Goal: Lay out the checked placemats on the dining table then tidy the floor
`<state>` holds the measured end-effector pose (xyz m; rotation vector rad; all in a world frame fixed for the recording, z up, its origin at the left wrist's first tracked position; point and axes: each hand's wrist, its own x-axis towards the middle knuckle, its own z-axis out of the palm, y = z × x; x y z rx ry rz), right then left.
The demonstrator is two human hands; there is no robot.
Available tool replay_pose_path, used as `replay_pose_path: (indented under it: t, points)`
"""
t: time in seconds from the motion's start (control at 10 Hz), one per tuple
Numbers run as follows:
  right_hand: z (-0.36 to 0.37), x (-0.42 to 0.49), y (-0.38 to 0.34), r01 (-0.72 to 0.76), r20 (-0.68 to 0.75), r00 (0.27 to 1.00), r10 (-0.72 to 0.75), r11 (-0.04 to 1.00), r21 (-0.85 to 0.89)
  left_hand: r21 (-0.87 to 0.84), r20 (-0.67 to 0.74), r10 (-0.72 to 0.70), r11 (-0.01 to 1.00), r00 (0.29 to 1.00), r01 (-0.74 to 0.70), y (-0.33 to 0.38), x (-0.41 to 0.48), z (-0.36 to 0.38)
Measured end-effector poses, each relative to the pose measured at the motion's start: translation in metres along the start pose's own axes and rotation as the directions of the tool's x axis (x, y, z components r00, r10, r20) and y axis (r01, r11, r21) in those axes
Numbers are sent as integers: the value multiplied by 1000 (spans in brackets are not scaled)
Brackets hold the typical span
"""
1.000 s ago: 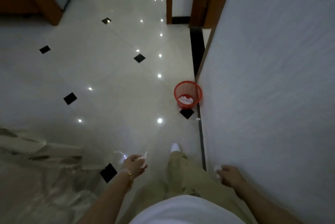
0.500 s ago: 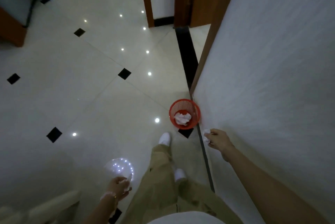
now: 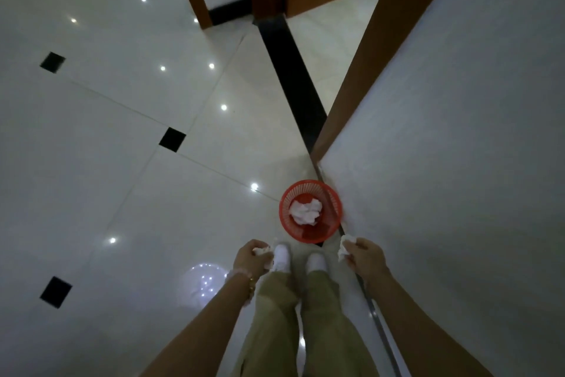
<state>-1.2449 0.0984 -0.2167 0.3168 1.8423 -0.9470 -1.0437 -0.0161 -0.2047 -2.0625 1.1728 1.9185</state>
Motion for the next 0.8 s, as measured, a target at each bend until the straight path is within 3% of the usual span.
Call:
replay_pose_path:
  t: [0.3, 0.4, 0.5, 0.6, 0.8]
  points:
    - [34, 135, 39, -106, -70, 992, 110, 993, 48, -80, -27, -114, 991, 993, 111, -16, 164, 72]
    - [44, 163, 45, -231, 25, 973, 230, 960, 155, -85, 23, -119, 989, 993, 121, -27, 203, 92]
    - [43, 170, 50, -264, 78, 964, 256, 956, 126, -83, 4, -132, 988, 991, 131, -30, 211, 98]
    - [35, 162, 51, -281, 42, 960, 278, 945, 169, -38, -17, -121, 992, 993, 120, -34, 203, 93]
    - [7, 83, 21, -89, -6, 996, 90, 991, 105, -43, -8, 10, 999, 1000, -10, -17, 118, 54]
